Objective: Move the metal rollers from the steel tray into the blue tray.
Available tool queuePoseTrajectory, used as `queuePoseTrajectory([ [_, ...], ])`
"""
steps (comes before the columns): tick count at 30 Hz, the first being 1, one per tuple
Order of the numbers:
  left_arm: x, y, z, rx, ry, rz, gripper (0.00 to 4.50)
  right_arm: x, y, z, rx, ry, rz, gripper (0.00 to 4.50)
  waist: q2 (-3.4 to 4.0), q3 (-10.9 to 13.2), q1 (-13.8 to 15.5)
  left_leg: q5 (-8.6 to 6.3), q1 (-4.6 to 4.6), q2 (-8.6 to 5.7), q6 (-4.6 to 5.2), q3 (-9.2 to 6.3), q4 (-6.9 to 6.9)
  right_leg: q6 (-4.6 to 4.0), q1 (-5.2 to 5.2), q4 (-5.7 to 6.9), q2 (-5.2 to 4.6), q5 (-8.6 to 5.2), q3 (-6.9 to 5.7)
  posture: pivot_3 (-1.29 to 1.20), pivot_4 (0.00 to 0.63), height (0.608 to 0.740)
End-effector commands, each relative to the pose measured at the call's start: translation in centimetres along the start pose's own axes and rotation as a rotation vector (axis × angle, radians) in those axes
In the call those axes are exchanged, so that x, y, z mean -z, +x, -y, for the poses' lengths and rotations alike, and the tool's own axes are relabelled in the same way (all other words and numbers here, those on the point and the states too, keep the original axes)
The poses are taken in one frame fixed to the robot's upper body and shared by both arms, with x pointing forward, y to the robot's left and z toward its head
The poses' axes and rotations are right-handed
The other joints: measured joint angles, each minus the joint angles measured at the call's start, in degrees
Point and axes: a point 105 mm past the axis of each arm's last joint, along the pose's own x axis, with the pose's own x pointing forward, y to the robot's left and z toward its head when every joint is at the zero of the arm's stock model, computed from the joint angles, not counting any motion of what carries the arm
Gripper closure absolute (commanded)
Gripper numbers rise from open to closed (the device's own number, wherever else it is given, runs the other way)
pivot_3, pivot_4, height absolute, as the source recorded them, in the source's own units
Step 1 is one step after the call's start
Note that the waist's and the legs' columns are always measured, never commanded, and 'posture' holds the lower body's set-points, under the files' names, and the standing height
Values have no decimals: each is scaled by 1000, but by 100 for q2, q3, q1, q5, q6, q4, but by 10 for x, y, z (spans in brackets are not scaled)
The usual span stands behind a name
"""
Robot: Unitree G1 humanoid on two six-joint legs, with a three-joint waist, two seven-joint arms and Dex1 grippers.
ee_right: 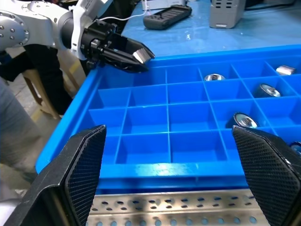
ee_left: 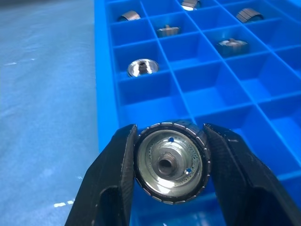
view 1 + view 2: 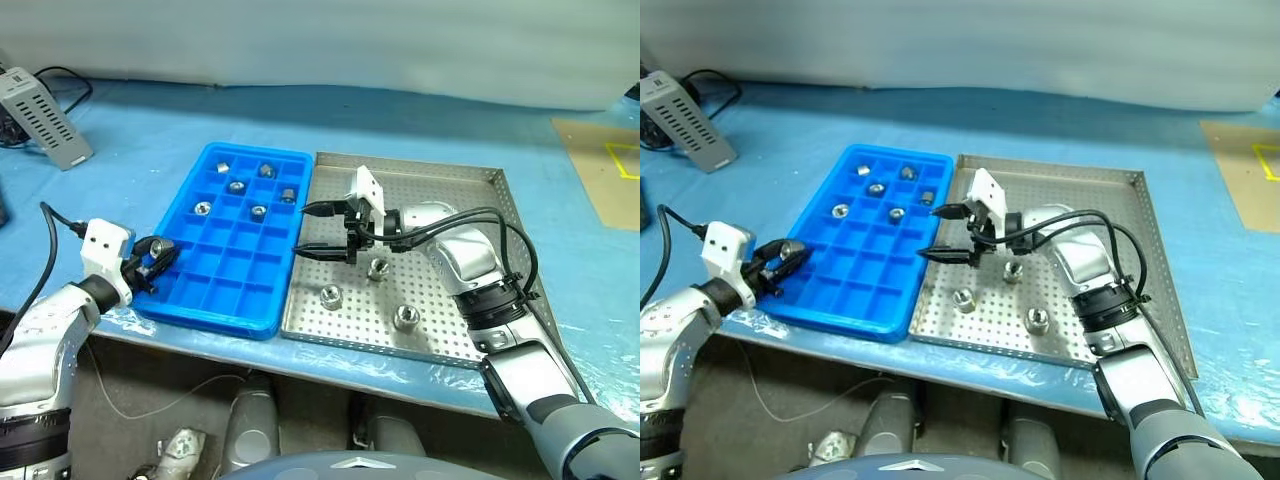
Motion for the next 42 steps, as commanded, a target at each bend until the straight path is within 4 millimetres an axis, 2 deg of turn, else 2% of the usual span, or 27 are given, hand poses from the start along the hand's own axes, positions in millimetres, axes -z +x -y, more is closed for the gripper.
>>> queuePoseTrajectory([
  [1,2,-1,-3,9,4,-22,2604,-7,-4,-1,26,-42,27,0,-2,-1,-21,0,0,0,0,0,0,0,0,-1,2,0,2,174,150,740],
  [6,4,4,6,84,11,-52,1000,-4,-9,0,62,-31,28,0,-1,-1,-26,1,2,0,-1,1,0,0,-1,2,3,0,2,127,150,740],
  [8,-6,10,6,100,19,-29,1000,-4,-10,2,77,-28,31,0,-1,-1,-33,3,7,-1,-4,1,1,0,0,10,2,0,5,120,150,740],
  [11,-33,20,8,135,47,44,1000,-5,-14,3,97,-26,37,0,-1,-1,-14,8,8,1,-13,1,5,0,-1,25,1,0,3,88,150,740],
  [15,-76,29,40,367,99,148,1000,-3,-30,8,155,-22,27,0,-4,-2,-11,11,8,0,-16,-1,20,0,-1,46,-1,0,4,24,150,740],
  [20,-101,48,73,590,176,176,1000,10,-55,9,253,-1,-10,0,-5,-3,-108,14,9,-3,-18,3,24,0,-2,47,-1,0,9,-81,150,740],
  [23,-97,65,100,727,231,144,1000,15,-70,7,336,16,-19,0,-3,-4,-215,18,9,-4,-24,4,25,0,-2,48,0,0,13,-152,150,740],
  [27,-77,90,135,903,264,79,1000,21,-87,-1,442,41,-21,0,-2,-5,-393,18,10,-5,-23,8,32,1,-2,48,1,0,20,-248,150,740],
  [29,-65,93,155,1019,309,41,1000,24,-94,-5,491,52,-24,0,-3,-5,-481,17,8,-4,-22,9,35,1,-2,47,2,1,21,-295,150,740],
  [31,-58,94,164,1093,346,16,1000,26,-98,-9,525,61,-25,0,-3,-5,-622,16,10,-5,-19,10,36,1,-2,46,4,1,26,-338,150,740],
  [33,-52,95,167,1134,365,-11,1000,29,-103,-11,555,70,-30,0,-3,-5,-709,15,10,-4,-17,11,36,1,-3,46,6,1,26,-371,150,740],
  [39,-27,85,158,1271,435,-140,1000,41,-114,-23,636,109,-46,0,-1,-6,-853,6,17,-5,-3,15,38,1,-1,47,6,1,33,-430,150,740],
  [42,-24,83,159,1319,452,-158,1000,44,-114,-26,648,120,-47,0,1,-7,-919,1,25,-5,4,15,49,1,12,46,5,1,33,-439,150,740],
])
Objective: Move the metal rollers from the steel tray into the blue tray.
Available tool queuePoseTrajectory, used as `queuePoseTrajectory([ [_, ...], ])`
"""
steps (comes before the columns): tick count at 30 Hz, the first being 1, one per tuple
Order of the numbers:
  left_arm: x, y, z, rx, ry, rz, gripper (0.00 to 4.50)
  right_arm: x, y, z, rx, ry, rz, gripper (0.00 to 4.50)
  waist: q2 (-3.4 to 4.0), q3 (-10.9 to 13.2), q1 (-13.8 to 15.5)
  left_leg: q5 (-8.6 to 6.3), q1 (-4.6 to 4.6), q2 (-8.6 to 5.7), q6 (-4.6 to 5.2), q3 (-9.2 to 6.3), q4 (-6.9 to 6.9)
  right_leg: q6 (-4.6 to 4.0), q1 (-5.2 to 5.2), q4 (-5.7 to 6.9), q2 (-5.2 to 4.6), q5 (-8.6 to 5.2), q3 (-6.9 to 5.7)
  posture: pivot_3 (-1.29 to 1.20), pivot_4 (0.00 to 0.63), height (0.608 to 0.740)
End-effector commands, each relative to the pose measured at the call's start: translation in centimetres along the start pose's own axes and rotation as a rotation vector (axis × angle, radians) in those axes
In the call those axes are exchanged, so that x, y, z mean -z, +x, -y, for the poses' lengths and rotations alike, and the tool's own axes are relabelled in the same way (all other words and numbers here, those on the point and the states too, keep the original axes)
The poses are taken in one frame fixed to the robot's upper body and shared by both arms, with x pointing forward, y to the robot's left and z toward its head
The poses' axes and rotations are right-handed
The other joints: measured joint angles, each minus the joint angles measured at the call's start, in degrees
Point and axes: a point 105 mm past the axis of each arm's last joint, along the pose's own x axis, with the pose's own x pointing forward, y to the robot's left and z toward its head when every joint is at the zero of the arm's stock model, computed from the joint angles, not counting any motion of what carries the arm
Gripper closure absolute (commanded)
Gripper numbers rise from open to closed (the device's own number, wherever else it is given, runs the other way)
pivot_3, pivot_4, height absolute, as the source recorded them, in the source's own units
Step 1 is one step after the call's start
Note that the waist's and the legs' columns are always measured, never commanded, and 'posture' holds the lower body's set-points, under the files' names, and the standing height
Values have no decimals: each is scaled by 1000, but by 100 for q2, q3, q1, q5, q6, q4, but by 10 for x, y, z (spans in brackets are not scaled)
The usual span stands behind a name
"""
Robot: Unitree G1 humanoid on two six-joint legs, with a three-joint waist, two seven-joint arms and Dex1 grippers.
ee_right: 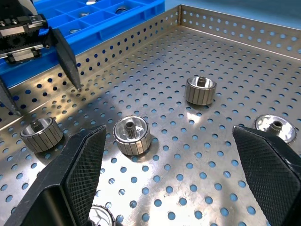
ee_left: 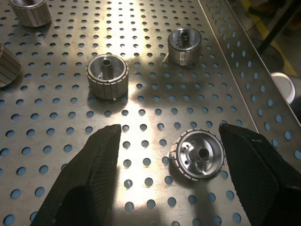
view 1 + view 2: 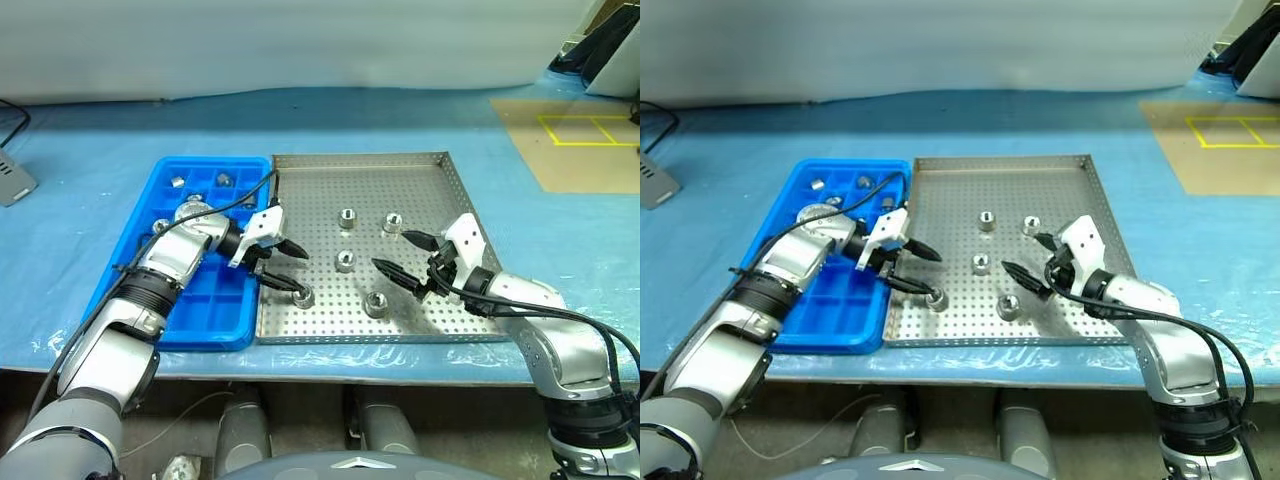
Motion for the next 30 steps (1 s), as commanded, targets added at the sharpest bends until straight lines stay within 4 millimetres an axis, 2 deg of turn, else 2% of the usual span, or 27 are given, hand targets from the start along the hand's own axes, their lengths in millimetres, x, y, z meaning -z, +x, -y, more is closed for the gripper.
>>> queuePoseTrajectory([
  [1,4,2,6,74,11,-36,1000,-10,-5,-1,17,-15,44,0,0,0,-35,-1,3,0,1,0,2,0,3,0,0,0,0,-442,150,740],
  [10,18,24,21,210,76,-126,1000,-2,-8,3,40,-13,14,0,9,-5,-51,-4,8,2,6,1,8,0,9,-1,0,0,2,-452,150,740],
  [16,28,31,8,155,122,-224,1000,-3,-7,2,47,-12,14,0,22,-13,-66,-5,48,1,6,3,8,3,46,-1,0,-2,5,-461,150,740],
  [19,29,30,2,125,153,-265,1000,-2,-7,1,52,-11,14,0,22,-13,-73,-5,90,1,4,4,7,48,83,-4,0,-28,6,-464,150,740],
  [23,39,26,4,128,195,-331,1000,-2,-8,2,64,-9,14,0,22,-13,-86,-5,94,1,4,4,7,49,86,-10,0,-29,8,-467,150,740],
  [27,42,25,11,170,187,-317,1915,-3,-7,1,65,-9,17,0,23,-14,-144,-5,94,0,4,4,5,49,86,-11,0,-29,8,-465,150,740],
  [29,42,27,6,132,197,-324,2519,-4,-5,2,65,-10,21,0,25,-16,-168,-5,94,0,4,4,3,49,86,-11,0,-29,8,-461,150,740],
  [30,43,27,3,114,204,-334,2519,-5,-4,2,64,-10,23,0,27,-17,-172,-5,94,-1,5,4,2,49,86,-11,0,-28,8,-461,150,740],
])
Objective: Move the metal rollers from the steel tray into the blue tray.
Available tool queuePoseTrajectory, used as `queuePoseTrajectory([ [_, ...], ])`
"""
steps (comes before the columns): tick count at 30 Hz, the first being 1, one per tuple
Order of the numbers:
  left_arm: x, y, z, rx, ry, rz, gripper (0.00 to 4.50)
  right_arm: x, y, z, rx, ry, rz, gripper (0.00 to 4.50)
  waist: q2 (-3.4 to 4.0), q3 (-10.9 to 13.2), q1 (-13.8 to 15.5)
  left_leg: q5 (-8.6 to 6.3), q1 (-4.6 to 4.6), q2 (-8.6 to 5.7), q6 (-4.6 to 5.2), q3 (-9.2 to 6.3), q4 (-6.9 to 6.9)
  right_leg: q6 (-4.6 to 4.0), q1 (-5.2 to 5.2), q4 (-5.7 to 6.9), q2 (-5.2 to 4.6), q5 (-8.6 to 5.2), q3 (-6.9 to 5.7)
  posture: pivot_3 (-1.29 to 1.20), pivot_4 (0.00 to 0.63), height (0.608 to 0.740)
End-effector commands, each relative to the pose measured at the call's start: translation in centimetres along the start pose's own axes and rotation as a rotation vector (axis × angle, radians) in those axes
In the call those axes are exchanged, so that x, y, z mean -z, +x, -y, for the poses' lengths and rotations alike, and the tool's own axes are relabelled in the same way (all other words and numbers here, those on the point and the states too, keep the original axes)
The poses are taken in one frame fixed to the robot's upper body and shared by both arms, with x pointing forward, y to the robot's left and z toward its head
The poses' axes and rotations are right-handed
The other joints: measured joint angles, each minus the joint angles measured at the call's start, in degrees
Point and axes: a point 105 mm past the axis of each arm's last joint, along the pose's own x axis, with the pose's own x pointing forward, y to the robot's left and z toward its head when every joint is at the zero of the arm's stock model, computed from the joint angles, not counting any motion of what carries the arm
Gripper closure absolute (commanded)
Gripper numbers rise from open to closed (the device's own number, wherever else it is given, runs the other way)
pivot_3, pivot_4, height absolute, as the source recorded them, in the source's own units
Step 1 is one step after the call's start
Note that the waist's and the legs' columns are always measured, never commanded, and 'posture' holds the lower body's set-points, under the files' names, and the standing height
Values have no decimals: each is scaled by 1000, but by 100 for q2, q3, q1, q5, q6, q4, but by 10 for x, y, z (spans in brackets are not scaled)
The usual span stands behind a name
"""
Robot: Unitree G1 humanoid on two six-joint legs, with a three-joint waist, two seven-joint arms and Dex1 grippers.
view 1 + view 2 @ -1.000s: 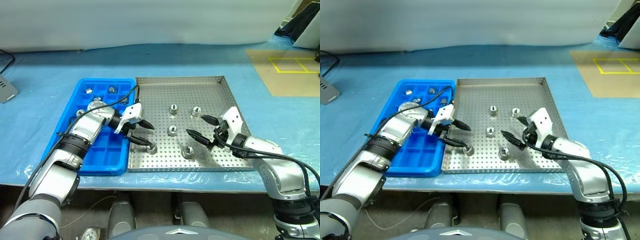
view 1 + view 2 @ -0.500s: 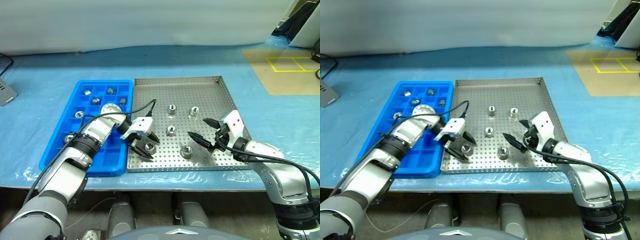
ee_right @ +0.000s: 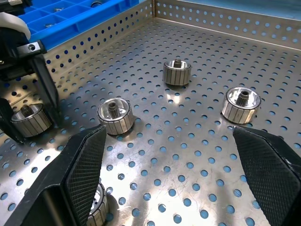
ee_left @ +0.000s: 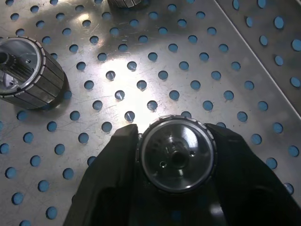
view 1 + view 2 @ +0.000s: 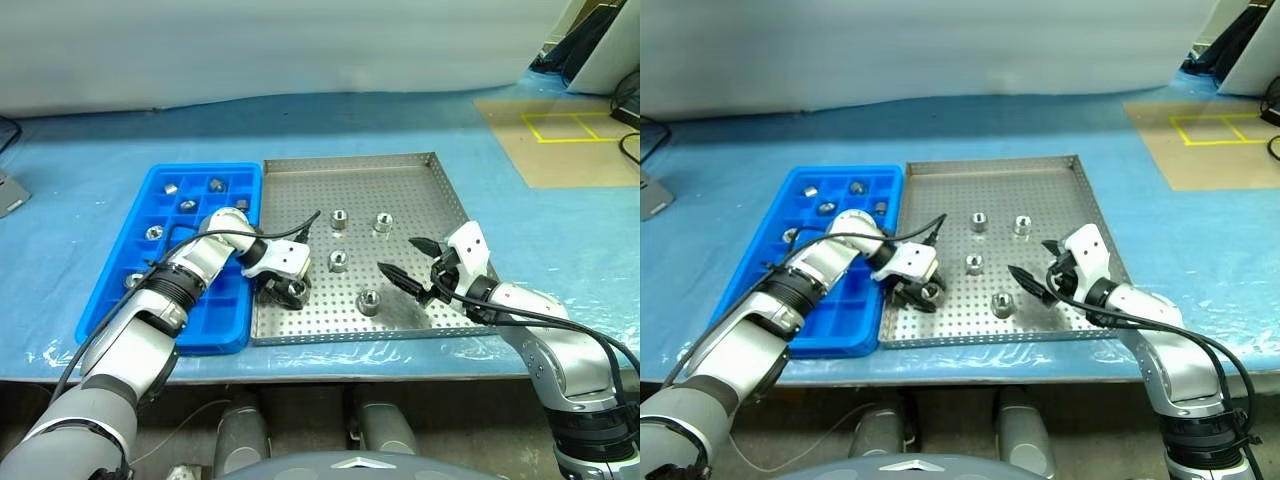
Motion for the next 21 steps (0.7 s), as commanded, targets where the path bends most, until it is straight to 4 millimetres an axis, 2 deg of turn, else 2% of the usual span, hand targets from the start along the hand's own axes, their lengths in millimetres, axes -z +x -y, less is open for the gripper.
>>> queuePoseTrajectory([
  [1,19,0,4,-15,-54,-55,2519,-16,1,-3,-11,-31,53,0,4,-3,-5,0,0,0,0,0,0,0,0,0,0,0,0,-458,150,740],
  [7,13,-4,0,-49,-52,-11,2519,-18,3,-3,-15,-34,57,0,7,-5,-17,-1,-1,-1,1,0,-3,0,3,-18,-1,0,0,-446,150,740],
  [11,-6,-11,-9,-126,-6,77,2519,-21,3,-11,-72,-13,67,0,7,-5,-16,-1,-4,-1,2,0,-9,0,3,-23,-1,0,-2,-421,150,740],
  [16,-28,-39,-36,-326,-33,215,2519,-29,6,-19,-157,-20,75,0,6,-4,27,-5,-32,-4,8,0,-39,-44,-9,-56,-1,26,-11,-363,150,740],
  [21,-43,-70,-45,-471,-84,308,2519,-38,19,-23,-264,-61,72,0,6,-4,95,-10,-75,-1,19,-1,-43,-47,-47,-61,-2,26,-21,-243,150,740],
])
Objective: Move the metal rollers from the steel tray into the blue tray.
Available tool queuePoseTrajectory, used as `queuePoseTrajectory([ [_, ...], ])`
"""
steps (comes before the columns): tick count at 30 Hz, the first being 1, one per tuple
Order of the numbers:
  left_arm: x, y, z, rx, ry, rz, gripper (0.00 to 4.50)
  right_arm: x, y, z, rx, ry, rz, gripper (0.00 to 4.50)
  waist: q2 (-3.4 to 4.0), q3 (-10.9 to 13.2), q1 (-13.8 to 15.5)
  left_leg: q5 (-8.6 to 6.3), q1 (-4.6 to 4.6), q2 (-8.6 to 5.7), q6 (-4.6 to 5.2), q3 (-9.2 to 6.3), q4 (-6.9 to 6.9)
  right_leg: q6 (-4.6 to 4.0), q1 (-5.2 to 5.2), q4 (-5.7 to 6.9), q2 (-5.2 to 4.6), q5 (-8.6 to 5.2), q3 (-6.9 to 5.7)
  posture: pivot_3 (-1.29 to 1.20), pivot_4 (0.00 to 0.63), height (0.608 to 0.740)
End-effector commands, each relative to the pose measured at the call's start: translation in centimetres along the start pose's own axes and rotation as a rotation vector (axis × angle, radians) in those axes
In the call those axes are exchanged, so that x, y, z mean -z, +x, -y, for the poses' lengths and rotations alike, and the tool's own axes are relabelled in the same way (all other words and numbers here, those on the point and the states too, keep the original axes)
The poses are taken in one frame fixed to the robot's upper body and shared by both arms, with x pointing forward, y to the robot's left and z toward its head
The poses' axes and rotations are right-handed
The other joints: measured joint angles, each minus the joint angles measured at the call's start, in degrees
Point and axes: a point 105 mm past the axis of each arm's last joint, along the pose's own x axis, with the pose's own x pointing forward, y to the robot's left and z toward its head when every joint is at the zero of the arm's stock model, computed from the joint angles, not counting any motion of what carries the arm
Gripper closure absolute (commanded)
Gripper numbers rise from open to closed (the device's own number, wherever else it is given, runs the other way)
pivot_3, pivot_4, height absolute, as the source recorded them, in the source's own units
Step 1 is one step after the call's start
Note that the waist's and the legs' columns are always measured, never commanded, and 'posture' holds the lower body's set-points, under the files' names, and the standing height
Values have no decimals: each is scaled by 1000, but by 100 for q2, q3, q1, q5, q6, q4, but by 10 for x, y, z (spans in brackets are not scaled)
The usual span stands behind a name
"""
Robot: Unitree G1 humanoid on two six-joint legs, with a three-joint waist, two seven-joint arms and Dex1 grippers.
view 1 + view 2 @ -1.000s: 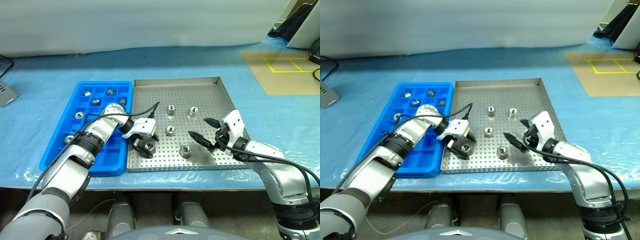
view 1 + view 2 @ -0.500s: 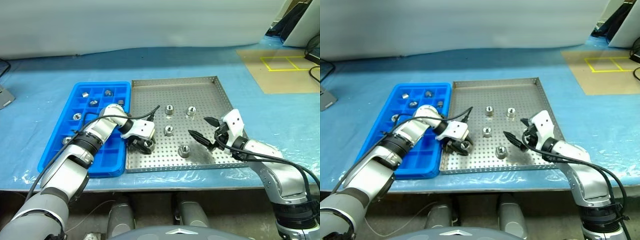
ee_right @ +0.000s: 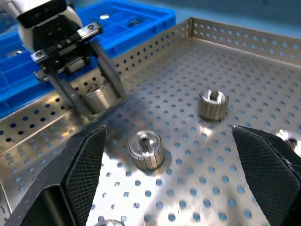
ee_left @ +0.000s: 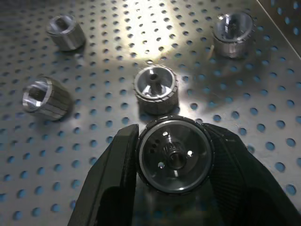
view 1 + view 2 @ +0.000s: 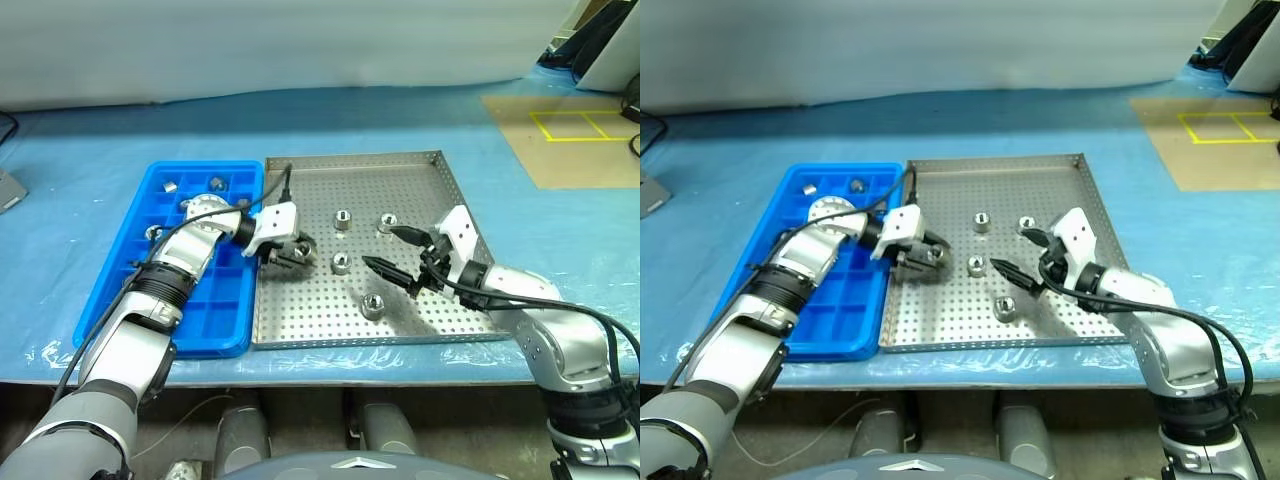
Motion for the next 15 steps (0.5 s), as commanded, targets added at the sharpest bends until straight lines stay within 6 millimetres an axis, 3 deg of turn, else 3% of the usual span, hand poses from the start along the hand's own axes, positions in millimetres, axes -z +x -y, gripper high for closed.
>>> queuePoseTrajectory([
  [1,-29,-24,-19,-144,-42,111,2519,-9,11,-5,-109,-42,4,0,0,0,72,1,-6,1,0,0,0,0,-8,2,0,0,-2,-226,150,740],
  [7,-48,-67,-12,-330,-185,207,2519,-29,45,-8,-277,-112,34,0,2,3,157,4,-29,2,-6,-1,4,-3,-37,18,-3,1,-3,-64,150,740],
  [15,-5,-128,12,-672,-250,48,2519,-57,92,-27,-492,-237,86,0,-1,5,472,12,-42,9,-19,-9,-4,-11,-46,28,-3,-4,-26,157,150,740],
])
